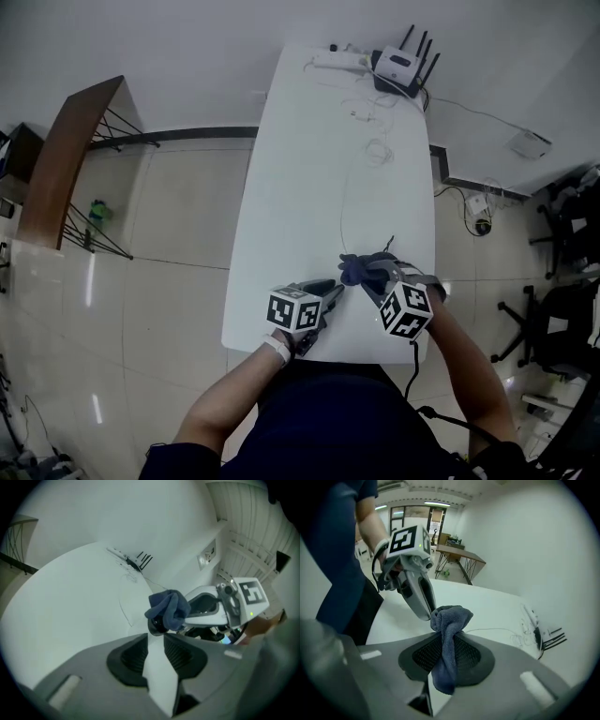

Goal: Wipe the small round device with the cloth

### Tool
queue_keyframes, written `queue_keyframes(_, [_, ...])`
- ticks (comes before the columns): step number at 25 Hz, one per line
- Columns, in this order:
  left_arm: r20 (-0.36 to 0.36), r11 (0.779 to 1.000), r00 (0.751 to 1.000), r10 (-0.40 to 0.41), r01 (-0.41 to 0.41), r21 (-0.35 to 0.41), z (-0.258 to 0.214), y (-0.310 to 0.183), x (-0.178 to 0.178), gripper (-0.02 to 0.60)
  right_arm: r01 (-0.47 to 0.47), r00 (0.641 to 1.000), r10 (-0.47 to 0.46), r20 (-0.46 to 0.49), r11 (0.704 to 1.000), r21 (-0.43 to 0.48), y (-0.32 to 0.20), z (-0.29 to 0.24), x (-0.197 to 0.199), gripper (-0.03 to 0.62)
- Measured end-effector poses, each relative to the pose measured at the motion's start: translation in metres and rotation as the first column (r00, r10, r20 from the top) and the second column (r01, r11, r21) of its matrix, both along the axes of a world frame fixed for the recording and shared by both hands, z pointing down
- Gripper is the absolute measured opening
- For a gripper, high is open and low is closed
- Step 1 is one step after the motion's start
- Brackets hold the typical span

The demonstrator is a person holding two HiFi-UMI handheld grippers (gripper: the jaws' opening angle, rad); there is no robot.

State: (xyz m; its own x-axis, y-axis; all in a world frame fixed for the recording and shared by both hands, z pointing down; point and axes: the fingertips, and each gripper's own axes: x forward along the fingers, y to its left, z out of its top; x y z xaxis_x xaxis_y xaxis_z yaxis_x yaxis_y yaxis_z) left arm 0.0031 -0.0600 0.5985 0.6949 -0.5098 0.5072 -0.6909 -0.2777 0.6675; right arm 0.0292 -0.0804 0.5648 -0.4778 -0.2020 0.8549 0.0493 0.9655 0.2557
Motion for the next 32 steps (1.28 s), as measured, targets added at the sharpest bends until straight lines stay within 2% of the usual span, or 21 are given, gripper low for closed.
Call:
queue_keyframes(2, [-0.005, 1.0, 1.0, 0.014, -0.014, 0.001, -0.002, 0.0, 0.004, 0.106, -0.04, 0.998, 0.04, 0.042, 0.999, 0.011, -0.002, -0.002, 0.001, 0.078])
queue_keyframes(4, [-0.019, 1.0, 0.999, 0.028, -0.028, 0.003, -0.002, 0.003, 0.006, 0.106, -0.134, 0.979, 0.142, 0.146, 0.989, -0.058, -0.014, -0.016, 0.002, 0.077])
queue_keyframes(5, [-0.019, 1.0, 0.999, 0.026, -0.026, 0.002, -0.002, 0.004, 0.004, 0.106, -0.189, 0.956, 0.21, 0.204, 0.975, -0.117, -0.026, -0.023, 0.004, 0.077])
queue_keyframes(6, [-0.013, 1.0, 1.0, 0.016, -0.016, -0.001, -0.001, 0.004, -0.001, 0.106, -0.238, 0.926, 0.281, 0.25, 0.953, -0.187, -0.04, -0.028, 0.007, 0.077])
queue_keyframes(8, [0.004, 1.0, 1.0, -0.023, 0.023, -0.012, 0.001, 0.004, -0.012, 0.106, -0.303, 0.871, 0.401, 0.283, 0.893, -0.332, -0.071, -0.025, 0.014, 0.077])
queue_keyframes(10, [0.014, 0.997, 0.997, -0.073, 0.073, -0.023, 0.004, 0.007, -0.022, 0.106, -0.322, 0.841, 0.473, 0.261, 0.827, -0.461, -0.097, -0.013, 0.018, 0.077])
queue_keyframes(11, [0.024, 0.995, 0.995, -0.1, 0.101, -0.028, 0.005, 0.008, -0.027, 0.106, -0.316, 0.839, 0.489, 0.239, 0.795, -0.518, -0.104, -0.004, 0.018, 0.077])
queue_keyframes(13, [0.04, 0.988, 0.988, -0.148, 0.15, -0.039, 0.008, 0.014, -0.034, 0.106, -0.279, 0.862, 0.472, 0.182, 0.744, -0.607, -0.11, 0.019, 0.016, 0.077])
queue_keyframes(17, [0.012, 0.961, 0.965, -0.264, 0.264, -0.082, 0.007, 0.033, -0.047, 0.106, -0.18, 0.951, 0.306, 0.052, 0.68, -0.71, -0.092, 0.076, 0.014, 0.078])
queue_keyframes(19, [-0.004, 0.945, 0.948, -0.318, 0.317, -0.085, 0.0, 0.038, -0.053, 0.105, -0.142, 0.971, 0.237, 0.021, 0.646, -0.75, -0.083, 0.092, 0.013, 0.078])
queue_keyframes(22, [-0.009, 0.927, 0.93, -0.368, 0.367, -0.079, -0.005, 0.042, -0.061, 0.105, -0.118, 0.98, 0.2, 0.007, 0.607, -0.786, -0.077, 0.102, 0.007, 0.078])
queue_keyframes(25, [-0.022, 0.919, 0.922, -0.387, 0.384, -0.086, -0.004, 0.042, -0.063, 0.106, -0.134, 0.971, 0.238, 0.013, 0.588, -0.798, -0.079, 0.1, 0.004, 0.078])
queue_keyframes(27, [-0.019, 0.929, 0.932, -0.363, 0.36, -0.082, -0.002, 0.038, -0.061, 0.106, -0.128, 0.962, 0.27, 0.046, 0.593, -0.795, -0.079, 0.086, 0.004, 0.077])
queue_keyframes(29, [-0.016, 0.946, 0.948, -0.318, 0.316, -0.071, -0.002, 0.03, -0.054, 0.105, -0.105, 0.957, 0.273, 0.095, 0.634, -0.767, -0.076, 0.063, 0.004, 0.078])
queue_keyframes(30, [-0.015, 0.954, 0.956, -0.293, 0.291, -0.065, -0.003, 0.026, -0.05, 0.104, -0.091, 0.957, 0.265, 0.12, 0.666, -0.74, -0.073, 0.051, 0.004, 0.078])
queue_keyframes(32, [-0.026, 0.967, 0.968, -0.249, 0.247, -0.058, -0.004, 0.016, -0.042, 0.104, -0.07, 0.958, 0.235, 0.166, 0.75, -0.658, -0.063, 0.027, 0.005, 0.078])
